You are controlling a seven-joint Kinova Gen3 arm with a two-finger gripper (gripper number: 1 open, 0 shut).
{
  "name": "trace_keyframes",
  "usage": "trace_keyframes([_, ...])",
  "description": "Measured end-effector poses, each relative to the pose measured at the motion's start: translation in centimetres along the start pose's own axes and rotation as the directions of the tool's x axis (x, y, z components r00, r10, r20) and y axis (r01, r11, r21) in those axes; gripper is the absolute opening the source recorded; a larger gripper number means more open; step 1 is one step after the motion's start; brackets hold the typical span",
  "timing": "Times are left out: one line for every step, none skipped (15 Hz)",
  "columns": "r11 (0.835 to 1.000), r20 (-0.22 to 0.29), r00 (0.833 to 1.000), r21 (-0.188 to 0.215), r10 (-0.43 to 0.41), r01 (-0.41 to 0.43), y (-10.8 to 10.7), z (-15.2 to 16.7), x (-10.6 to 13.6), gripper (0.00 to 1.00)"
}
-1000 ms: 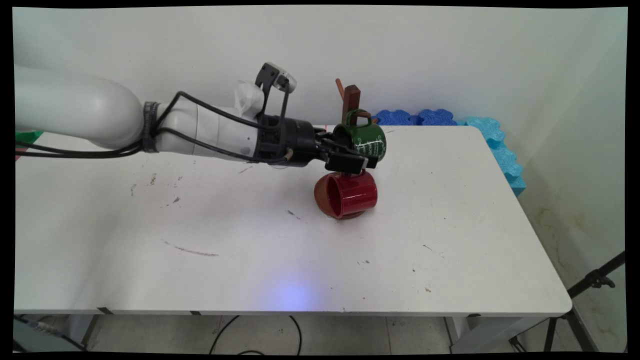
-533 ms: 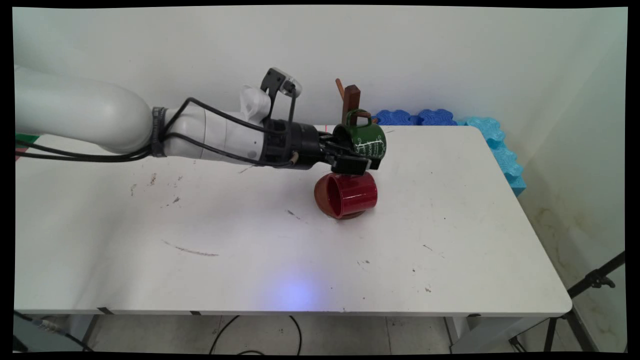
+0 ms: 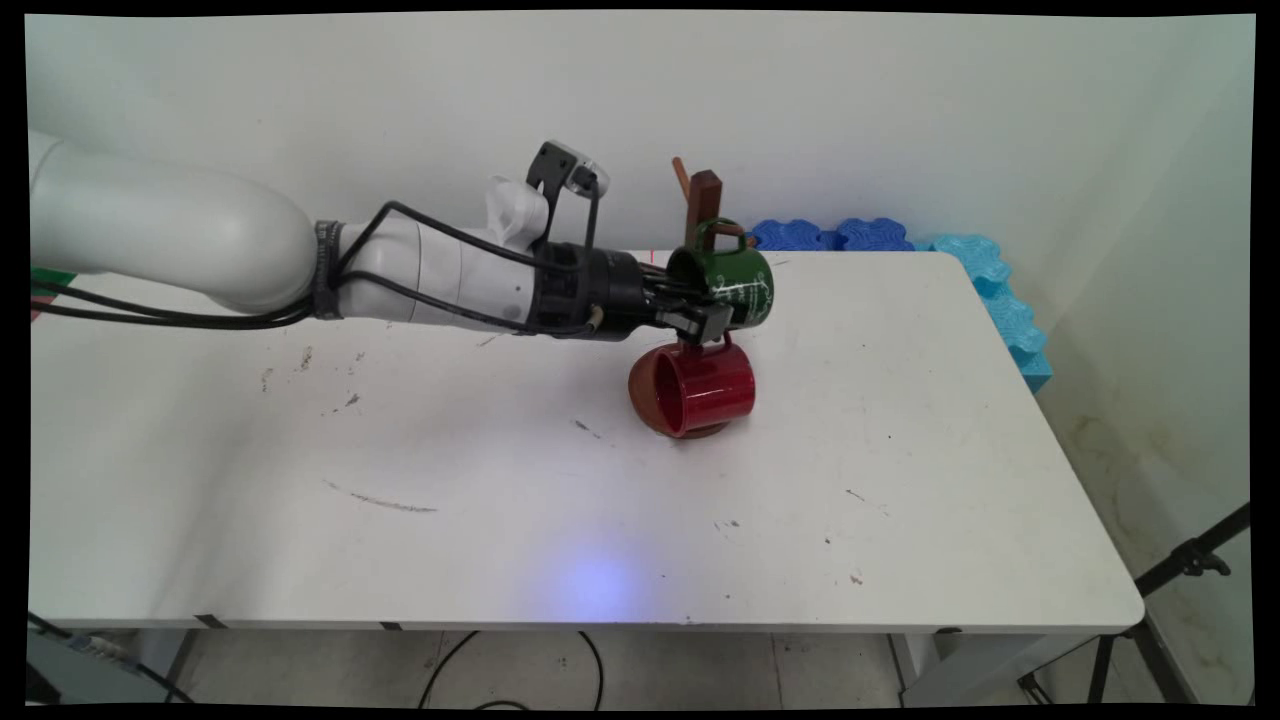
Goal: Place the picked object on the table
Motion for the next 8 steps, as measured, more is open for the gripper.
trace_keyframes([1.0, 0.0, 1.0, 0.001, -0.001, 0.001, -0.06, -0.02, -0.06, 0.0])
trace_keyframes([1.0, -0.001, 1.0, 0.0, -0.002, 0.002, -0.08, -0.05, -0.09, 0.0])
trace_keyframes([1.0, -0.001, 1.0, -0.001, -0.003, 0.003, -0.07, -0.06, -0.11, 0.0])
trace_keyframes([1.0, -0.002, 1.0, -0.003, -0.005, 0.005, -0.05, -0.15, -0.13, 0.0])
trace_keyframes([1.0, -0.003, 1.0, -0.007, -0.005, 0.005, 0.04, -0.28, -0.12, 0.0])
trace_keyframes([1.0, -0.003, 1.0, -0.012, -0.005, 0.005, 0.14, -0.38, -0.08, 0.0])
trace_keyframes([1.0, -0.004, 1.0, -0.018, -0.005, 0.005, 0.3, -0.59, -0.04, 0.0])
trace_keyframes([1.0, -0.006, 1.0, -0.026, -0.005, 0.005, 0.47, -0.83, 0.0, 0.0])
